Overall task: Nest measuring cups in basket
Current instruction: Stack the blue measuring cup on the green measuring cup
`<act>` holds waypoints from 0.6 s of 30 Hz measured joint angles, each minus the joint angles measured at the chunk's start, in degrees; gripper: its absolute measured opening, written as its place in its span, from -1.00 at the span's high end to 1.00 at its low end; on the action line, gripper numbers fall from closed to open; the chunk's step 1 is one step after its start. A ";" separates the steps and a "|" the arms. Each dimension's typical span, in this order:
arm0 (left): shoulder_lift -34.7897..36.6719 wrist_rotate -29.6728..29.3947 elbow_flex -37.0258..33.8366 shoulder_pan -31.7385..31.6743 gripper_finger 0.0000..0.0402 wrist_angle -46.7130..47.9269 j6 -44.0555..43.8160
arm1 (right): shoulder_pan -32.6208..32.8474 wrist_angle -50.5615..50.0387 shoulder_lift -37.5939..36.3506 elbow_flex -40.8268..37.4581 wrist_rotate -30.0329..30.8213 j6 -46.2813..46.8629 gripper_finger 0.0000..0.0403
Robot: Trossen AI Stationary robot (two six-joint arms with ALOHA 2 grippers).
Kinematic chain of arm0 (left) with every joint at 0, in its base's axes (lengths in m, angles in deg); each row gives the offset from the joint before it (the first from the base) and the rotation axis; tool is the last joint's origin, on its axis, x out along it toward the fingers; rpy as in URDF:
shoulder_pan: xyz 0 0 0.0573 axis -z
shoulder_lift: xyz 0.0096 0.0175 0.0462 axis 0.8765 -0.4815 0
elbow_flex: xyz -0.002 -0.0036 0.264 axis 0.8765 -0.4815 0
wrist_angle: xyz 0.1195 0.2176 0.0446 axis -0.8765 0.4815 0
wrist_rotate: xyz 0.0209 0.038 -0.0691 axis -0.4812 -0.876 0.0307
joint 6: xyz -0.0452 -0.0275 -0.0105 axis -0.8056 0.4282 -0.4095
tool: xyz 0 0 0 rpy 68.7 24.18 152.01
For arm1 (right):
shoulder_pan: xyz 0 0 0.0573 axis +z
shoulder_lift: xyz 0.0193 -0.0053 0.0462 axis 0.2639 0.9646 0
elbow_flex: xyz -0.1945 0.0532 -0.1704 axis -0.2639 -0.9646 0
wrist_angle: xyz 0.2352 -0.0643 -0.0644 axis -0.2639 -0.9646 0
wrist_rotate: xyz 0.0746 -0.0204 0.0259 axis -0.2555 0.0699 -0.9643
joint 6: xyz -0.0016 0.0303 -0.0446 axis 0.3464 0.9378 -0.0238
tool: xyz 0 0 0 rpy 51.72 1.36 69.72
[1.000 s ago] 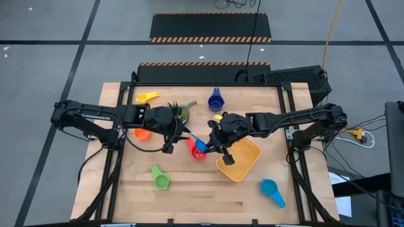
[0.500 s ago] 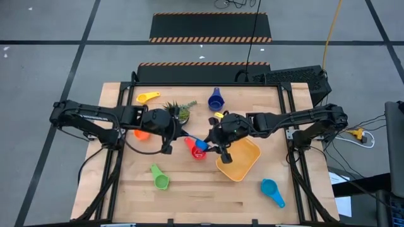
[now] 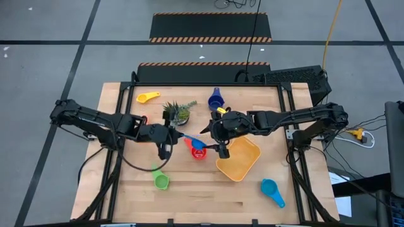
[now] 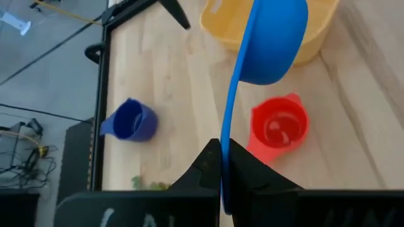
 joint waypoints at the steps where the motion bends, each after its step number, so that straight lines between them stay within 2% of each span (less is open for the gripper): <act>1: 0.00 -0.79 0.00 0.64 0.98 0.96 -0.34 | 0.11 -1.17 -0.19 0.00 -0.02 0.00 -0.38; 4: 0.00 -3.60 0.00 3.21 0.98 5.23 -2.29 | 0.25 -4.26 -0.45 0.00 0.34 0.30 -0.38; 9: 0.00 -7.90 0.00 9.52 0.98 12.37 -8.25 | 0.27 -9.89 -0.85 0.00 4.82 0.68 -0.38; 13: 0.00 -13.86 0.00 15.98 0.98 19.11 -17.10 | 0.27 -12.32 -0.85 0.00 8.12 1.09 -0.38; 18: -0.21 -15.03 0.00 23.84 0.98 24.87 -29.40 | 0.18 -14.61 -0.85 0.00 9.16 4.37 -0.38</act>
